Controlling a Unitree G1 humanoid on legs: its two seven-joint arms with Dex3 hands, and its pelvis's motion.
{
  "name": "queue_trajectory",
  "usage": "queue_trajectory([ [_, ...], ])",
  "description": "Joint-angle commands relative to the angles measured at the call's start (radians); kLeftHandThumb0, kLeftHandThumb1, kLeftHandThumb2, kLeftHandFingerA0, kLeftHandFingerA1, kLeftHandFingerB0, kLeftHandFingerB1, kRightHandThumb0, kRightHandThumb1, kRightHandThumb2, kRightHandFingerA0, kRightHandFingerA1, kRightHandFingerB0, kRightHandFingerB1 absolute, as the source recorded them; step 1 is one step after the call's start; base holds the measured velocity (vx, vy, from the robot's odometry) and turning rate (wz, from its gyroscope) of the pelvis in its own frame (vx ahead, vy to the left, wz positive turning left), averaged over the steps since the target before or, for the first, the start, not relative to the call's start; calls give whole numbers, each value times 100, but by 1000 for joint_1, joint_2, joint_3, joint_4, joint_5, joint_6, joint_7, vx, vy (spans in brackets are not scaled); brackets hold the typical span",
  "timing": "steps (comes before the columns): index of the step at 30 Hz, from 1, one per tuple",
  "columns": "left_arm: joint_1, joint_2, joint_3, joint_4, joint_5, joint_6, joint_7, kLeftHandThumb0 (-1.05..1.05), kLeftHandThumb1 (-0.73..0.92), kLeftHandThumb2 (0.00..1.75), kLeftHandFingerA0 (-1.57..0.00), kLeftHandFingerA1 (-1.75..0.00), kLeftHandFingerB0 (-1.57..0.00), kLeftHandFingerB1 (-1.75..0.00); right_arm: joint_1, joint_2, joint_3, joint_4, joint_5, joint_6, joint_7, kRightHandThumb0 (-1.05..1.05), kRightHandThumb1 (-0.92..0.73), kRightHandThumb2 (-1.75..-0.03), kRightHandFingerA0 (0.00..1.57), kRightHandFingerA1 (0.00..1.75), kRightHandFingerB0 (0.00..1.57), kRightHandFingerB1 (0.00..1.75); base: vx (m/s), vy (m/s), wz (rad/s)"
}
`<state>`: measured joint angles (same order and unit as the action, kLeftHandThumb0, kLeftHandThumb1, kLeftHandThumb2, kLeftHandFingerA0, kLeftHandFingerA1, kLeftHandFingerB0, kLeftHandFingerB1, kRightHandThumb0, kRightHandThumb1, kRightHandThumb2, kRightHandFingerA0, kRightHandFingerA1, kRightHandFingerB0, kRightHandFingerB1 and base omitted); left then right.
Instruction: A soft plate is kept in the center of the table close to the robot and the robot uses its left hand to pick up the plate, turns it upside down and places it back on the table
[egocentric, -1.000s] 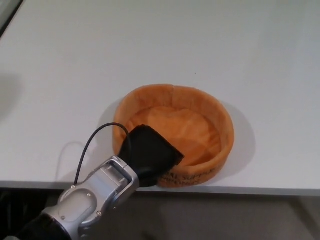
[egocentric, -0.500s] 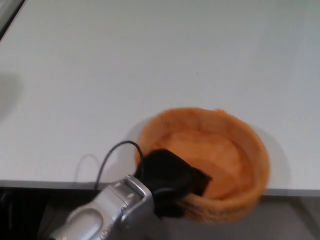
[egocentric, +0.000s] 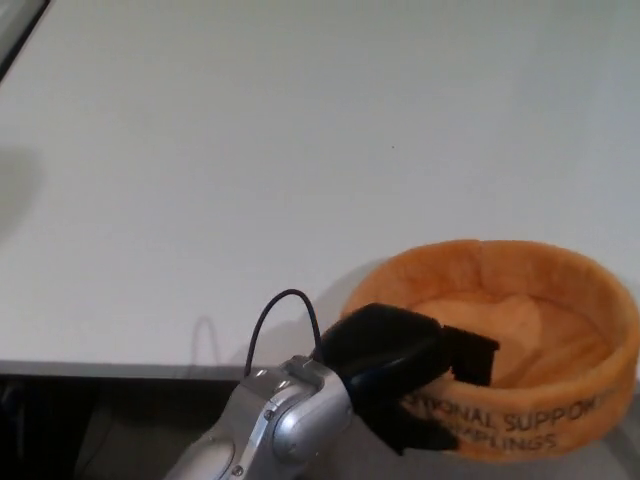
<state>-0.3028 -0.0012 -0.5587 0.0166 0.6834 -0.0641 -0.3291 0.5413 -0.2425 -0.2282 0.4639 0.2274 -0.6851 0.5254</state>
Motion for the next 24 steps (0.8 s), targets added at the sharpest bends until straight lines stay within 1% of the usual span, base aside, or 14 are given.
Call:
queue_trajectory([
  [1,27,-36,57,-37,-198,78,-102,-18,55,70,-91,-175,-77,-161,2,-16,-5,-7,14,36,4,-68,-86,-66,37,46,28,34,0,0,0],
  [3,30,-54,68,-33,-231,59,-92,-21,54,72,-95,-175,-79,-161,1,-17,-7,3,-12,5,-14,-65,-88,-67,38,46,27,34,0,0,0],
  [4,69,-306,200,-114,-457,268,-27,-24,58,71,-95,-175,-72,-175,3,-18,-3,-5,-28,15,-26,-67,-90,-67,39,46,27,35,0,0,0],
  [8,80,-457,318,-124,-627,359,-21,-20,57,74,-91,-175,-72,-175,5,-17,-5,-4,-26,5,-24,-64,-90,-67,40,49,28,37,0,0,0],
  [9,80,-492,342,-125,-655,380,-12,-21,56,75,-92,-175,-73,-175,4,-20,-3,-6,-23,15,-20,-65,-72,-105,35,59,21,50,0,0,0],
  [10,80,-510,352,-127,-661,391,-8,-22,55,76,-95,-175,-76,-175,2,-21,-3,-4,-26,12,-21,-64,-91,-67,40,49,27,37,0,0,0],
  [11,80,-527,361,-129,-669,405,0,-22,55,76,-95,-175,-76,-175,0,-22,-3,0,-32,7,-24,-64,-91,-67,40,49,27,37,0,0,0],
  [12,76,-548,369,-126,-693,409,11,-22,53,78,-100,-175,-80,-175,-3,-23,-3,1,-34,9,-26,-66,-90,-67,40,49,27,36,0,0,0],
  [13,67,-591,386,-119,-739,416,33,-23,51,78,-102,-175,-80,-175,-9,-23,-3,8,-37,4,-28,-65,-90,-67,40,48,28,35,0,0,0],
  [16,46,-633,407,-111,-786,431,63,-25,51,79,-103,-175,-78,-175,-17,-19,-2,13,-46,-8,-36,-67,-90,-67,40,48,27,35,0,0,0],
  [18,25,-726,449,-102,-898,451,109,-23,54,78,-103,-175,-82,-175,-8,-12,2,-7,-34,14,-33,-63,-88,-66,40,52,28,36,0,0,0],
  [22,-8,-770,476,-86,-959,441,163,-25,55,77,-104,-175,-83,-175,-11,-11,5,-20,-26,29,-33,-63,-87,-66,42,53,30,37,0,0,0],
  [23,-13,-785,490,-78,-992,440,176,-24,55,73,-105,-175,-77,-175,-11,-14,6,-21,-42,23,-42,-63,-89,-67,41,53,28,38,0,0,0],
  [24,-17,-803,507,-68,-1031,440,190,-24,55,73,-105,-175,-77,-175,-11,-17,7,-21,-61,15,-54,-63,-89,-67,41,53,28,38,0,0,0],
])
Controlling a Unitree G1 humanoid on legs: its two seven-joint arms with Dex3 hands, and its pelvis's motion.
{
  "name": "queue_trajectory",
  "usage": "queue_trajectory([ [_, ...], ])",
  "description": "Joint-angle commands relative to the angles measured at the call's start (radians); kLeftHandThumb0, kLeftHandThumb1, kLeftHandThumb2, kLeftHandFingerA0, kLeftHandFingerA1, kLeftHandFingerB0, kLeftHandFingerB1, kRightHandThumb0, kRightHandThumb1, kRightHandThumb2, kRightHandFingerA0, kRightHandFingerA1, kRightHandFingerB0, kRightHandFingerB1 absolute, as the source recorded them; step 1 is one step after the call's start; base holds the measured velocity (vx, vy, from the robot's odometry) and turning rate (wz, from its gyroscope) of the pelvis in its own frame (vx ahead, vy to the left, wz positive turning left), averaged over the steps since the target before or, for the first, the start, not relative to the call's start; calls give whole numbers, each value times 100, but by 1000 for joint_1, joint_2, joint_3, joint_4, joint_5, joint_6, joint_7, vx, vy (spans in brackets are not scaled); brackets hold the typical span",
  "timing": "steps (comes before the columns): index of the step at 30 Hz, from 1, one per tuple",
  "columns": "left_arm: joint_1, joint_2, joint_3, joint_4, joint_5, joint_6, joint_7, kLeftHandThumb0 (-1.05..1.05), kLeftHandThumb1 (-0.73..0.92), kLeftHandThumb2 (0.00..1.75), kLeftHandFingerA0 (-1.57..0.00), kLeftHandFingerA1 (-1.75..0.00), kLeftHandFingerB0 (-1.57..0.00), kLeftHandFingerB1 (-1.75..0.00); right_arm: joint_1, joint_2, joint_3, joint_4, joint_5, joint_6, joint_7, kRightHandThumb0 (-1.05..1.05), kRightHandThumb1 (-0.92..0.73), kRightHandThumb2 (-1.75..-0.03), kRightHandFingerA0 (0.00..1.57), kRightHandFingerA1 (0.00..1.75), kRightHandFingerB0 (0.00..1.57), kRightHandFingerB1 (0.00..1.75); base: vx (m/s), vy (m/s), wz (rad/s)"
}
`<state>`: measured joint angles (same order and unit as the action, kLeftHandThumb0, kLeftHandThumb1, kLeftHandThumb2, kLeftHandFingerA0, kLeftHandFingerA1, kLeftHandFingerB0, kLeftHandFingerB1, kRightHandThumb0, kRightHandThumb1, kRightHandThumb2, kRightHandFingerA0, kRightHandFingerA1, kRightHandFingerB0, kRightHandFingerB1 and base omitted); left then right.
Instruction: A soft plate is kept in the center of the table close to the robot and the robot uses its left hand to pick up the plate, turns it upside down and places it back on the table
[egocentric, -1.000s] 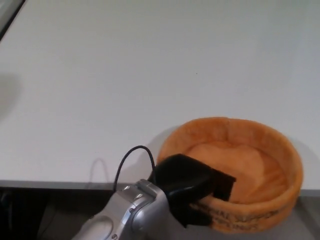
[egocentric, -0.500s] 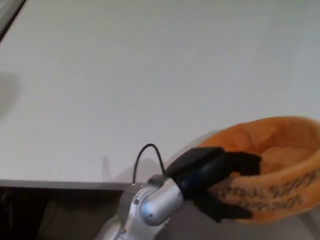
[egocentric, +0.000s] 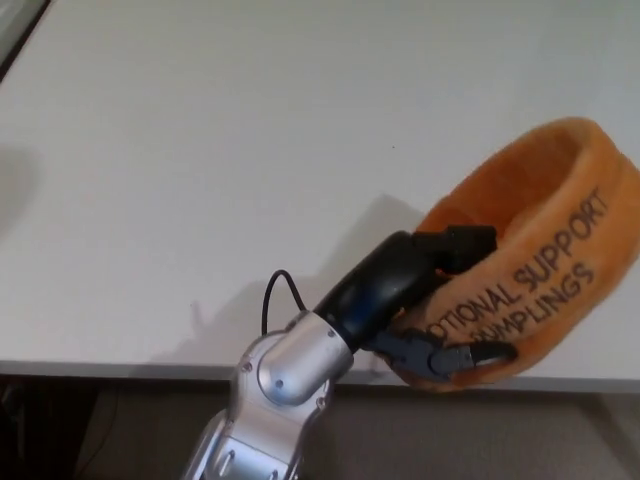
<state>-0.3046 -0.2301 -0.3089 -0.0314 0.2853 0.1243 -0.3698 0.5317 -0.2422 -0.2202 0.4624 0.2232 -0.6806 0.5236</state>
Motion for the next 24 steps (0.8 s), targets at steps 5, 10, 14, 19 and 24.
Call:
queue_trajectory([
  [5,-36,-600,320,27,-750,176,273,-23,61,70,-103,-175,-73,-175,-25,-32,-3,-19,-37,23,-34,-64,-90,-67,39,53,27,37,0,0,0],
  [10,-34,-646,431,33,-964,192,412,-39,50,88,-122,-146,-95,-132,-30,-28,-2,-9,10,44,2,-63,-88,-67,42,49,30,35,0,0,0],
  [14,-44,-663,481,57,-1070,145,448,-26,66,64,-95,-175,-64,-175,-33,-21,1,-19,-1,51,-14,-61,-88,-67,42,49,31,35,0,0,0],
  [19,-4,-735,526,60,-1163,57,519,-30,70,61,-94,-175,-59,-135,-31,-18,12,-9,-12,46,-13,-64,-87,-66,42,47,30,35,0,0,0],
  [24,-20,-745,598,122,-1234,-46,604,-36,75,61,-93,-175,-53,-175,-28,-31,11,-13,-27,38,-19,-64,-89,-67,41,48,29,35,0,0,0],
])
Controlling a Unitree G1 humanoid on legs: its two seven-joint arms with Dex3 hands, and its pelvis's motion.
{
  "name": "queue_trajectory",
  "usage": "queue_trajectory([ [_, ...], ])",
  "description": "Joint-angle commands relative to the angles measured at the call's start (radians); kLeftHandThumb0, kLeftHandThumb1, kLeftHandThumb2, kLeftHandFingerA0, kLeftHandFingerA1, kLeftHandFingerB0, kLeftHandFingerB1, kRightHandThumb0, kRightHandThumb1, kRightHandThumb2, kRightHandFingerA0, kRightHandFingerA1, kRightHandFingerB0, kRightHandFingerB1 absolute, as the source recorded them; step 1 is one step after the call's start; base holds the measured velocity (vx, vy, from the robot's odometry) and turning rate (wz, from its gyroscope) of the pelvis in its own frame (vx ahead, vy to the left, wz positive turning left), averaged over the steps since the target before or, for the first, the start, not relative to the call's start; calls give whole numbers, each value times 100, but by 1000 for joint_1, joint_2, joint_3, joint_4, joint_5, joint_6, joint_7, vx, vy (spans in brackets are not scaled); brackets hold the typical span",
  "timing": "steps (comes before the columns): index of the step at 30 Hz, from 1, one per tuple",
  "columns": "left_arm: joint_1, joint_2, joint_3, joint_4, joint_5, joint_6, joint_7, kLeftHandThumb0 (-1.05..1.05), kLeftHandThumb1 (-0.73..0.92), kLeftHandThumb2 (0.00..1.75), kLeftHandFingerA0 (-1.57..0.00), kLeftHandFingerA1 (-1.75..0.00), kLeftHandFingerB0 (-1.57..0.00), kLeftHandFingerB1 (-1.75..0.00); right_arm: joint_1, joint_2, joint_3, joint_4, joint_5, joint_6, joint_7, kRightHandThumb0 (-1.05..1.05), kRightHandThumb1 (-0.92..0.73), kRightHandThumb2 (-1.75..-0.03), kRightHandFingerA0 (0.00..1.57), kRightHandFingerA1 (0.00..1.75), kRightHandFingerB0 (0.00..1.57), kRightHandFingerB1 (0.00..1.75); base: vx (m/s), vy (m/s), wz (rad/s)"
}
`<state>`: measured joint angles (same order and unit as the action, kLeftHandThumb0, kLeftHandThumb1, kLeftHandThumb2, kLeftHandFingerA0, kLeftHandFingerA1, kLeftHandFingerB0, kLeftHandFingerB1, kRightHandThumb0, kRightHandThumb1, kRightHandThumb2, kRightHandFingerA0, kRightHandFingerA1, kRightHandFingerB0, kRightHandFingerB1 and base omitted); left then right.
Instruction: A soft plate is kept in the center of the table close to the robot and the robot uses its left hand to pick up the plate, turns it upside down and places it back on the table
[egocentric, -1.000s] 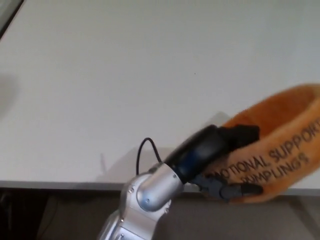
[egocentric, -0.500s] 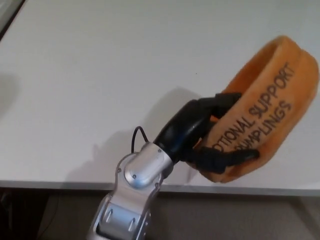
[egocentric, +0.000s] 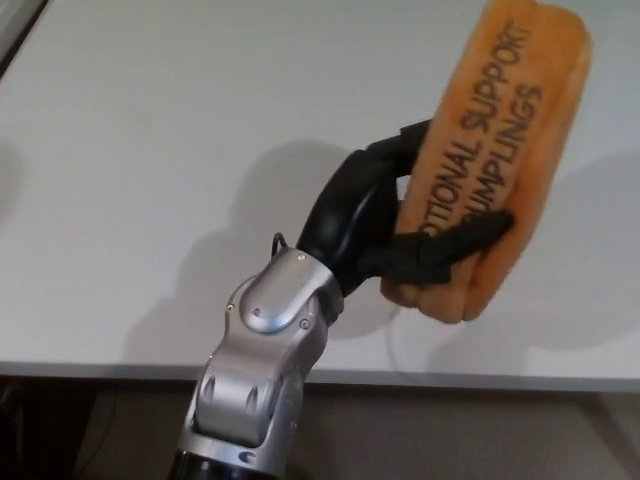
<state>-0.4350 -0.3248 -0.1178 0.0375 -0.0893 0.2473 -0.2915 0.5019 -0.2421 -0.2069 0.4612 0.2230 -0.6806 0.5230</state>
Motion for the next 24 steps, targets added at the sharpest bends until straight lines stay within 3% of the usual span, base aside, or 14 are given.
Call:
queue_trajectory([
  [1,105,-648,413,58,-865,-177,535,-36,75,61,-93,-175,-53,-175,1,-32,-2,-14,-29,38,-20,-64,-89,-67,41,48,29,35,0,0,0],
  [6,63,-626,460,77,-898,-209,671,-36,80,63,-96,-175,-50,-163,-8,-28,1,-12,-23,49,-18,-64,-86,-66,45,48,31,35,0,0,0],
  [7,51,-613,473,85,-911,-205,704,-48,60,92,-124,-149,-76,-122,-11,-28,0,-14,-19,53,-16,-63,-86,-66,44,48,31,35,0,0,0],
  [11,32,-590,492,97,-901,-202,800,-45,63,95,-122,-147,-65,-113,-18,-35,2,-17,-30,57,-22,-66,-85,-66,45,48,31,35,0,0,0],
  [12,29,-584,495,98,-902,-198,820,-34,84,64,-93,-175,-40,-144,-21,-34,3,-18,-31,59,-23,-67,-85,-66,45,49,32,36,0,0,0],
  [15,28,-562,505,108,-931,-167,887,-35,84,65,-94,-175,-40,-135,-18,-33,8,-29,-21,82,-15,-67,-84,-65,44,49,31,37,0,0,0],
  [17,38,-554,514,127,-949,-170,904,-33,85,65,-93,-175,-41,-108,-17,-32,7,-34,-19,81,-17,-66,-85,-66,45,49,32,37,0,0,0],
  [19,50,-545,517,139,-959,-159,910,-33,82,70,-93,-175,-42,-101,-15,-32,7,-40,-13,84,-14,-65,-85,-65,44,49,32,37,0,0,0],
  [23,55,-532,525,170,-973,-185,905,-35,86,65,-96,-175,-43,-120,-23,-34,7,-39,-28,81,-26,-65,-85,-66,46,48,32,36,0,0,0],
  [24,54,-527,527,178,-973,-191,913,-36,81,70,-95,-175,-45,-99,-26,-34,7,-33,-28,73,-24,-66,-85,-66,45,48,32,35,0,0,0],
])
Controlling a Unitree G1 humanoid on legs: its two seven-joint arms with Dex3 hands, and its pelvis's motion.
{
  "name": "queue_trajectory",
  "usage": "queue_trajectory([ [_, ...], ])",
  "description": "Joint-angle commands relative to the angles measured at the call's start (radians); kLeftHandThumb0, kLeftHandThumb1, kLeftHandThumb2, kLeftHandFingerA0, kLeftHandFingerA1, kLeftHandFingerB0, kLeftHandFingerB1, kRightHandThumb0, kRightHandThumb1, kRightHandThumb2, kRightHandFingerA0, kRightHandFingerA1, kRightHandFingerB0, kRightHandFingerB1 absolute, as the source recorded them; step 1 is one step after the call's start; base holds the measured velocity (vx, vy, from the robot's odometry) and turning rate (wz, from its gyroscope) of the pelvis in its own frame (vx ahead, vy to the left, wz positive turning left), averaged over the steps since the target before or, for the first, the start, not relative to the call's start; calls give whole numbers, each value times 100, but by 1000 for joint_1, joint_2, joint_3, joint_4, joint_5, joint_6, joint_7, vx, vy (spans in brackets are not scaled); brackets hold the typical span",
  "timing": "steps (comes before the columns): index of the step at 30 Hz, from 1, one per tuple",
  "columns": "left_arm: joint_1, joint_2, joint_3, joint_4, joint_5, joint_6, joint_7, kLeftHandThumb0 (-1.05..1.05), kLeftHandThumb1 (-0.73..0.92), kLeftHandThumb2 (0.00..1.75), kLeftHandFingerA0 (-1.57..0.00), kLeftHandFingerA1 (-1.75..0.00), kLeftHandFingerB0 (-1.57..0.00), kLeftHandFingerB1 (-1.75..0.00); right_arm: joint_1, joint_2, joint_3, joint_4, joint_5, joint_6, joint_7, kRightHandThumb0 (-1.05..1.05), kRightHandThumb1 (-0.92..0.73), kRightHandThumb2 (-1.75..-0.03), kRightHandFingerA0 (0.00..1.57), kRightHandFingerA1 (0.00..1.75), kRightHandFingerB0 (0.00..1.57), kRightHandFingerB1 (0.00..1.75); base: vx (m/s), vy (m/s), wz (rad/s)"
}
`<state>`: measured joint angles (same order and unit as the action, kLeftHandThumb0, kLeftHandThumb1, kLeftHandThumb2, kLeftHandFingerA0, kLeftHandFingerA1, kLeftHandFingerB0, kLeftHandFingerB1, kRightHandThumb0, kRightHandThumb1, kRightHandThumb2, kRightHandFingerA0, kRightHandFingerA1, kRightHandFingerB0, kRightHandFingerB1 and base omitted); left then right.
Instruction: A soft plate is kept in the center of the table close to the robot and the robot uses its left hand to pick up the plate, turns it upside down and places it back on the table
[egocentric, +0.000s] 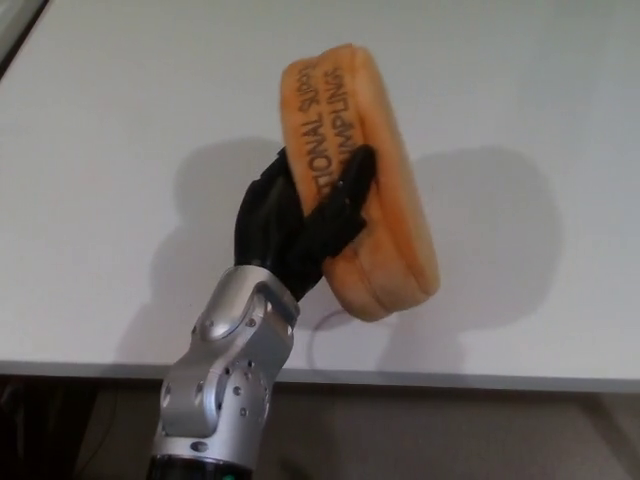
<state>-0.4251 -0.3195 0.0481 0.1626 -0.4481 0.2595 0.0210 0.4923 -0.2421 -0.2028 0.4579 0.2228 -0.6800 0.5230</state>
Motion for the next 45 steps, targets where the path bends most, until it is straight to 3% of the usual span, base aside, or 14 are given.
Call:
queue_trajectory([
  [1,44,-528,360,56,-610,-204,611,-34,80,70,-94,-175,-38,-69,-16,-34,3,-30,-30,72,-26,-67,-85,-66,45,48,32,35,0,0,0],
  [4,31,-510,363,71,-619,-209,639,-35,82,64,-95,-175,-45,-91,-24,-32,3,-22,-33,63,-29,-66,-85,-66,46,48,32,35,0,0,0],
  [9,36,-491,361,84,-630,-199,667,-33,79,68,-91,-175,-40,-70,-28,-31,1,-16,-34,58,-30,-67,-85,-65,46,48,32,36,0,0,0],
  [17,70,-454,334,115,-602,-144,746,-37,78,69,-95,-175,-47,-88,-34,-42,-2,-16,-37,48,-23,-65,-85,-66,46,48,32,35,0,0,0],
  [18,75,-442,333,125,-603,-127,758,-42,67,102,-120,-138,-42,-72,-36,-45,-2,-20,-40,51,-23,-65,-86,-66,45,48,32,36,0,0,0],
  [20,78,-433,332,134,-604,-125,768,-43,67,101,-121,-140,-44,-72,-39,-45,-2,-23,-33,58,-17,-65,-85,-66,44,49,31,36,0,0,0],
  [21,84,-428,330,136,-606,-121,777,-35,81,64,-97,-175,-42,-66,-39,-45,-2,-25,-28,58,-13,-65,-86,-66,45,49,31,36,0,0,0],
  [30,73,-364,289,134,-600,-84,853,-34,79,63,-95,-175,-40,-58,-58,-36,0,-36,-33,74,-24,-66,-85,-65,46,49,32,37,0,0,0],
  [31,71,-358,287,132,-612,-79,853,-45,64,97,-124,-143,-40,-65,-66,-36,0,-39,-35,78,-26,-67,-85,-65,47,48,32,36,0,0,0],
  [32,68,-354,285,135,-618,-80,853,-32,76,70,-96,-175,-42,-64,-70,-36,-1,-40,-36,79,-28,-68,-85,-65,46,49,32,36,0,0,0],
  [39,109,-344,240,142,-625,-55,844,-34,73,70,-102,-175,-57,-76,-69,-28,-2,-50,-45,76,-37,-69,-85,-65,47,49,32,37,0,0,0],
  [40,104,-349,223,150,-605,-57,847,-38,62,100,-123,-139,-67,-93,-73,-27,1,-55,-48,82,-39,-69,-85,-65,47,49,32,38,0,0,0],
  [41,103,-352,211,155,-596,-59,850,-34,78,63,-100,-175,-56,-99,-73,-26,1,-60,-47,89,-40,-70,-85,-66,47,49,32,37,0,0,0],
  [45,105,-372,192,165,-625,-54,834,-34,76,62,-99,-175,-62,-95,-77,-29,-7,-55,-51,84,-48,-71,-85,-65,47,49,32,37,0,0,0],
])
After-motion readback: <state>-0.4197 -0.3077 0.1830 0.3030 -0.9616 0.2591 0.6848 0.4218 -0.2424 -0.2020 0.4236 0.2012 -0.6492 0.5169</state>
